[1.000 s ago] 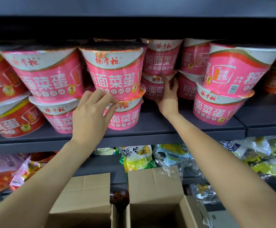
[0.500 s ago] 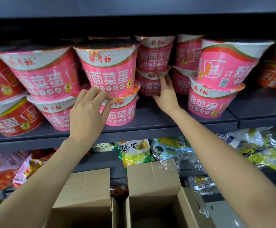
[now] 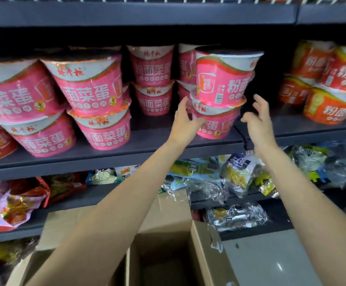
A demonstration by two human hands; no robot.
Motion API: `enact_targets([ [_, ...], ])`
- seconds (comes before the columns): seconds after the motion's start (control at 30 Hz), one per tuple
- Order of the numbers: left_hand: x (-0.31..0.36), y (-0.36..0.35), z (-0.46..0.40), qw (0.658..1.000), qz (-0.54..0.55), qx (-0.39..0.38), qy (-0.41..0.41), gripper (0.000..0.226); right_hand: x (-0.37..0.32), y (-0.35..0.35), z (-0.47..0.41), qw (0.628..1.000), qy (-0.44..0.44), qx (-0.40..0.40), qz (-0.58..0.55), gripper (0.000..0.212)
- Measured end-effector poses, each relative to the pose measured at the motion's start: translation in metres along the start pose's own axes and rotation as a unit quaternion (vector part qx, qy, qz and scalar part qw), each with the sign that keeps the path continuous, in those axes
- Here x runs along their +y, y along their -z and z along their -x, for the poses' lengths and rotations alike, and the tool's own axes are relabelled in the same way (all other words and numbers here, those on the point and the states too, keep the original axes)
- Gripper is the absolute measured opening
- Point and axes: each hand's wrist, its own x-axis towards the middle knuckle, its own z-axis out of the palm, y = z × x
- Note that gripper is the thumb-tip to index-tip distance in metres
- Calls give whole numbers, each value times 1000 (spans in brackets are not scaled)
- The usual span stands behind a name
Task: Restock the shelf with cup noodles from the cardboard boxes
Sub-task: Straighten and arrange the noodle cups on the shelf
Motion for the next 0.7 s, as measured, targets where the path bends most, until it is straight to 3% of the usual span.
enact_targets([
  [0.1, 9, -10, -30, 999, 35, -5, 11, 84, 1, -7, -9, 995, 5, -96, 14, 67],
  [0.23, 5, 4, -48, 999, 4, -45, 25, 91, 10, -13, -8, 990, 55, -127, 30, 75],
  [0.37, -8, 23, -11, 998, -45, -4, -36, 93, 5, -23, -6, 977, 73, -194, 42, 83],
  [0.5, -33, 54, 24, 991, -90, 32, -95, 86, -3, -53, -4, 965, 68, -247, 48, 103],
  [0.57, -43, 72, 32, 969, -196, 62, -138, 82, -5, -73, -2, 962, 81, -259, 32, 97],
  [0.63, -47, 86, 39, 917, -342, 98, -181, 79, -9, -88, 0, 960, 94, -264, 25, 91],
  [0.7, -49, 99, 40, 856, -453, 117, -221, 76, -12, -97, 1, 958, 98, -269, 15, 98],
])
